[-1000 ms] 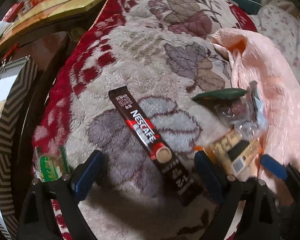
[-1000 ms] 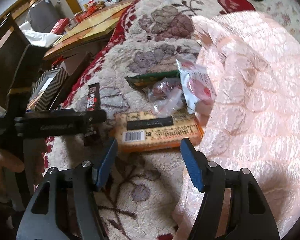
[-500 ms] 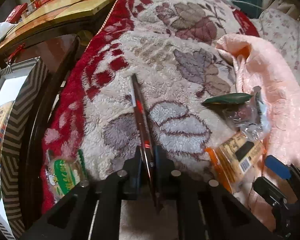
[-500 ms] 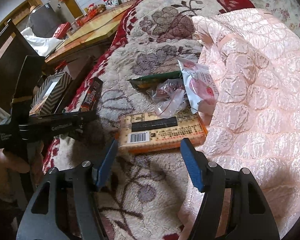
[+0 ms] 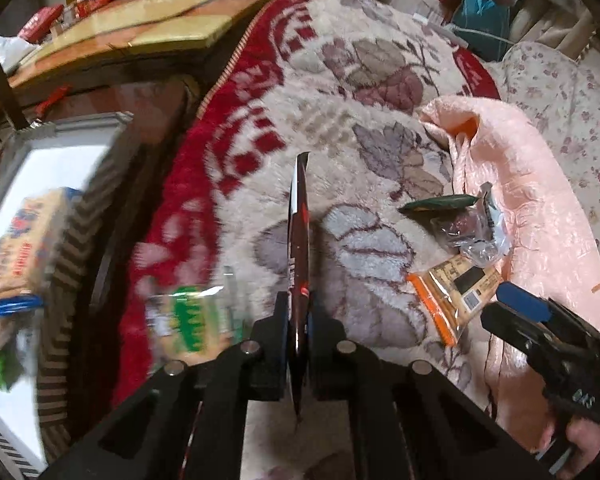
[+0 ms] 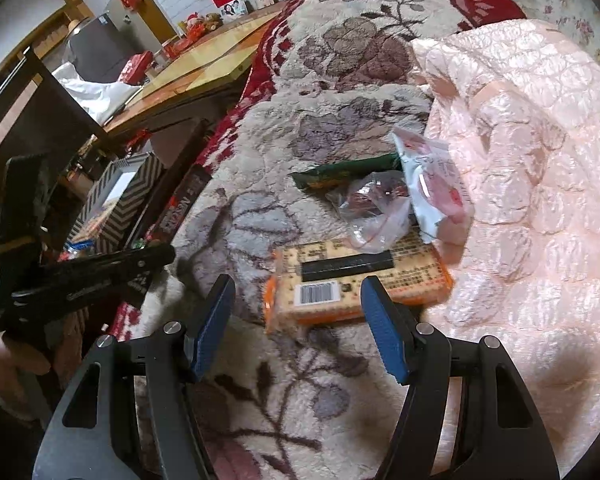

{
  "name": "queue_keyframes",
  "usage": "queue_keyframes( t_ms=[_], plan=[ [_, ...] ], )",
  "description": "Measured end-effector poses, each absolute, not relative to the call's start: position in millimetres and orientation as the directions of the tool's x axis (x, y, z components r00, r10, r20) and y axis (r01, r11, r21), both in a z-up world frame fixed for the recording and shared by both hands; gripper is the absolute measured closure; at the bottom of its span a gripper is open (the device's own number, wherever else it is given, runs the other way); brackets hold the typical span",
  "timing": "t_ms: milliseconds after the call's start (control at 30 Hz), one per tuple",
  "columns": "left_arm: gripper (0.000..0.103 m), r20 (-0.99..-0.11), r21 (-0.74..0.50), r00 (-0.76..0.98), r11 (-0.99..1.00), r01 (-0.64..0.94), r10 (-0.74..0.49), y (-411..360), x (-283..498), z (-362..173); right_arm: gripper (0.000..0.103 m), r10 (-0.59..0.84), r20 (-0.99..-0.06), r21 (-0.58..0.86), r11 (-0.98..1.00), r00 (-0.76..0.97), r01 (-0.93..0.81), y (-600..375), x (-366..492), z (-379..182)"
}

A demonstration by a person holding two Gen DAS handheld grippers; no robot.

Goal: Organize snacks
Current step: 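Grasp the green biscuit packet with the right gripper while the left carries the Nescafe stick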

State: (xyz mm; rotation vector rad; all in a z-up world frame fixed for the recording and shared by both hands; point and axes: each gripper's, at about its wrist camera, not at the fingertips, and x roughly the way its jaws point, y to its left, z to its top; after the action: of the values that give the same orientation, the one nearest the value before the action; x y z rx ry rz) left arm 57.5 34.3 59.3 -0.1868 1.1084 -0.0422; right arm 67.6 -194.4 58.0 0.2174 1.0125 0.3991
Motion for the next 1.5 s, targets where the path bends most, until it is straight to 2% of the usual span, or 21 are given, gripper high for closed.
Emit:
queue_keyframes(
  t_ms=[267,500,600,767,933,1067,1333,1400,1433,1500],
  plan=[
    [0.094,-0.875,-0.106,0.483,0.985,-0.136,-0.028,92,20,80,0.037,0.498,-0.755,0.367,0.860,0.427,-0.354,-136,69,64],
    [0.094,-0.865,-0.077,0.501,0.980,-0.183,0.025,122,1,84,0.037,0.516,-0.772,0.341,0.829,0.370,-0.444,-62,72,58],
    [0.094,-0.861,-0.094,0.508,0.977,-0.190,0.016,130,-6,85,0.037,0.499,-0.794,0.294,0.816,0.348,-0.498,-30,72,53],
    [0.094,-0.855,-0.103,0.518,0.973,-0.205,0.018,144,-15,89,0.037,0.457,-0.815,0.128,0.741,0.356,-0.659,3,69,57],
    [0.094,-0.852,-0.116,0.522,0.967,-0.225,0.020,154,-19,91,0.035,0.431,-0.855,-0.022,0.523,0.287,-0.852,31,68,62],
    [0.094,-0.851,-0.120,0.524,0.965,-0.235,0.022,159,-18,92,0.035,0.358,-0.900,-0.106,0.376,0.249,-0.921,44,70,53],
    [0.094,-0.856,-0.125,0.517,0.962,-0.244,0.020,164,-16,90,0.035,0.259,-0.945,-0.137,0.246,0.201,-0.960,64,85,28],
    [0.094,-0.856,-0.126,0.517,0.961,-0.246,0.020,165,-15,90,0.040,0.254,-0.946,-0.131,0.263,0.200,-0.956,63,87,25],
    [0.094,-0.856,-0.128,0.517,0.961,-0.247,0.019,165,-15,90,0.050,0.272,-0.940,-0.124,0.284,0.204,-0.951,61,88,27],
    [0.094,-0.854,-0.128,0.519,0.961,-0.247,0.020,164,-15,90,0.054,0.294,-0.933,-0.108,0.326,0.210,-0.939,57,89,30]
  ],
)
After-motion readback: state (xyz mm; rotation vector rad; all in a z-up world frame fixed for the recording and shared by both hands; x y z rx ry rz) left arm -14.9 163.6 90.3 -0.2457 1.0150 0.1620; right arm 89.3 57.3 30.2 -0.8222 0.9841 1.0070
